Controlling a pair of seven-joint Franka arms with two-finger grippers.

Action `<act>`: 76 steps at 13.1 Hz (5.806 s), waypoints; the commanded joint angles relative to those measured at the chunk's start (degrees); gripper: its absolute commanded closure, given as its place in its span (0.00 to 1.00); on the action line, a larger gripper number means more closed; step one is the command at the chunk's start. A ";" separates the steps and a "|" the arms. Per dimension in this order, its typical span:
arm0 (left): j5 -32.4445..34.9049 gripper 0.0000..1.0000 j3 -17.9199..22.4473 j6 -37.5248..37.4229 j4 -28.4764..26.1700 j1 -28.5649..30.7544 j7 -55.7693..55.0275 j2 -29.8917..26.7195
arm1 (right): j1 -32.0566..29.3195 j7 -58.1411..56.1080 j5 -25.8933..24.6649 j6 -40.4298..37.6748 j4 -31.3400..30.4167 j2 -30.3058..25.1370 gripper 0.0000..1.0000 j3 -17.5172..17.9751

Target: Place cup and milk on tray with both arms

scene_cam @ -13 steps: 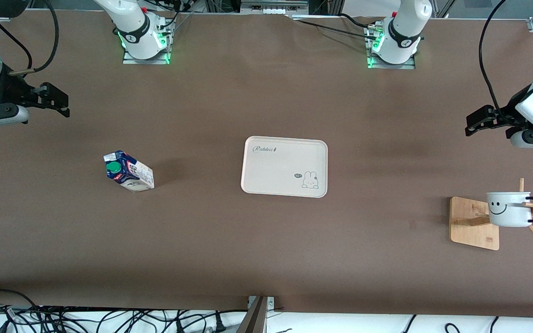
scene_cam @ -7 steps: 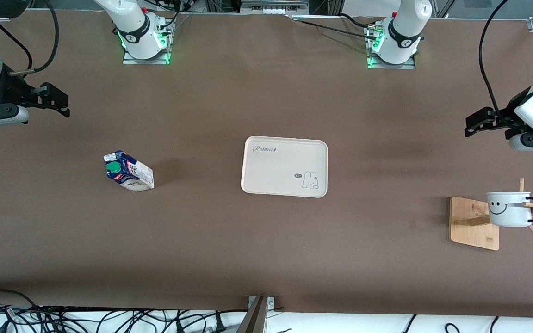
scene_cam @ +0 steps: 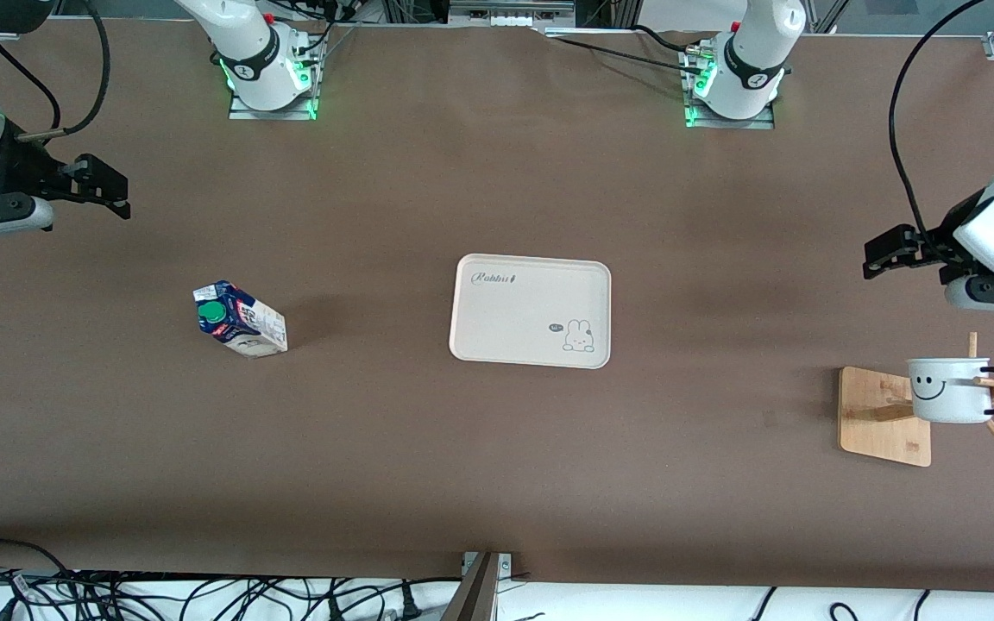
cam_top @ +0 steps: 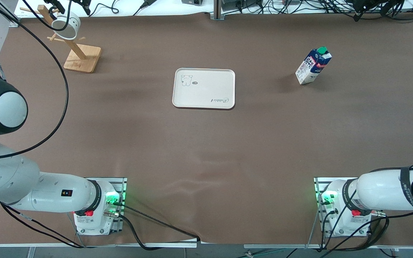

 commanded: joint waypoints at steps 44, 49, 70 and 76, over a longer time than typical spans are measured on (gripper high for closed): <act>-16.61 1.00 -0.52 66.71 -33.00 8.93 -28.73 -2.06 | 0.26 -1.17 4.19 15.18 -4.91 19.55 0.00 0.96; -12.59 1.00 -3.68 53.66 -30.82 8.92 -25.31 -5.93 | 1.91 -0.39 4.98 15.70 -4.91 20.16 0.00 0.96; -5.79 1.00 -22.41 5.98 1.54 -2.93 -30.38 13.13 | 2.54 -0.73 2.96 15.18 -3.68 22.63 0.61 0.70; -5.44 1.00 -21.88 6.86 4.51 -8.92 -36.89 23.86 | 7.71 5.77 5.58 6.92 4.14 22.98 0.60 0.96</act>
